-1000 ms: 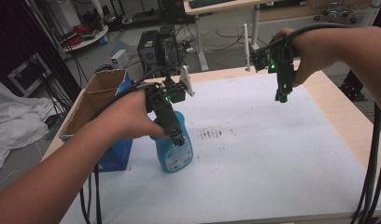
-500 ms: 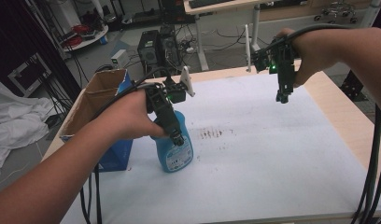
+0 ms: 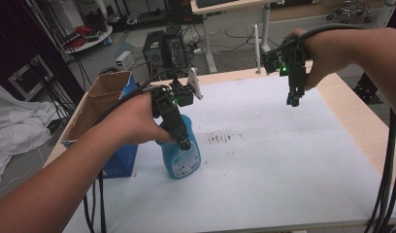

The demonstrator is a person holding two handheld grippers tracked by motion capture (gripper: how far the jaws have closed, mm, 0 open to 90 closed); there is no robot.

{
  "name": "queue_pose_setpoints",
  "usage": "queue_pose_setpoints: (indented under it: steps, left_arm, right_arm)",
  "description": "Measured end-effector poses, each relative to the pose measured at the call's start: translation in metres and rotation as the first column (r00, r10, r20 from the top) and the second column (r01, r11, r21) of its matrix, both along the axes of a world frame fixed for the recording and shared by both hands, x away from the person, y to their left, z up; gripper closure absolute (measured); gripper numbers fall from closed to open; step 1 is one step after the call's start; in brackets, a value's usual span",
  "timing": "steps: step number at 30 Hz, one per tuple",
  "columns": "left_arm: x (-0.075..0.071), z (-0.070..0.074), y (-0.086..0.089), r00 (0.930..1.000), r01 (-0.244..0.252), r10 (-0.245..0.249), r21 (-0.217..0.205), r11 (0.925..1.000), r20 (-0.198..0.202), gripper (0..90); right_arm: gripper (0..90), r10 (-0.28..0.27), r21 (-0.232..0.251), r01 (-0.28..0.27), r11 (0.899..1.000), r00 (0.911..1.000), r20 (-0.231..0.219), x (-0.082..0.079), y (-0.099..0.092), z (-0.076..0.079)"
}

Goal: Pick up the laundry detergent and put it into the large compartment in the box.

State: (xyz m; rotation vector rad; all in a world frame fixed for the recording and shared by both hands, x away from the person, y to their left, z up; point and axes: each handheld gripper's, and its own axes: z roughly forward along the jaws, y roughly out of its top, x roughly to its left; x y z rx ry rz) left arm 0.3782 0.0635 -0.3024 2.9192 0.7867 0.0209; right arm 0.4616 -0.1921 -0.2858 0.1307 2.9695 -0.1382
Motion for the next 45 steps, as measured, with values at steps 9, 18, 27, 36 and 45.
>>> queue_pose_setpoints:
  steps: [9,18,27,36,45]
  left_arm:
    - [-0.001,0.0,0.0,0.9999,0.001,-0.001,0.001,1.0,-0.013,39.3]
    - [-0.003,0.001,-0.001,0.9995,0.033,-0.033,0.016,0.9993,0.005,39.8]
    - [-0.004,0.024,0.015,0.9997,0.022,-0.022,0.007,0.9997,0.002,39.8]
    - [-0.004,0.075,0.04,0.9989,-0.043,0.043,-0.004,0.9991,0.018,39.8]
    - [-0.001,0.127,0.07,0.99,-0.137,0.138,-0.03,0.9902,0.031,39.8]
  right_arm:
    - [3.5,-0.004,0.002,0.004,1.0,1.0,0.0,0.001,-0.001,-0.001]
    - [3.5,0.004,-0.006,-0.005,1.0,1.0,-0.006,0.001,0.004,-0.002]
    - [3.5,0.002,-0.003,-0.002,1.0,1.0,-0.006,-0.001,0.004,-0.001]
    - [3.5,0.005,-0.004,-0.005,1.0,0.9999,-0.011,-0.003,0.006,0.0]
    - [3.5,0.014,-0.005,-0.014,1.0,0.9998,-0.011,-0.003,0.014,-0.002]
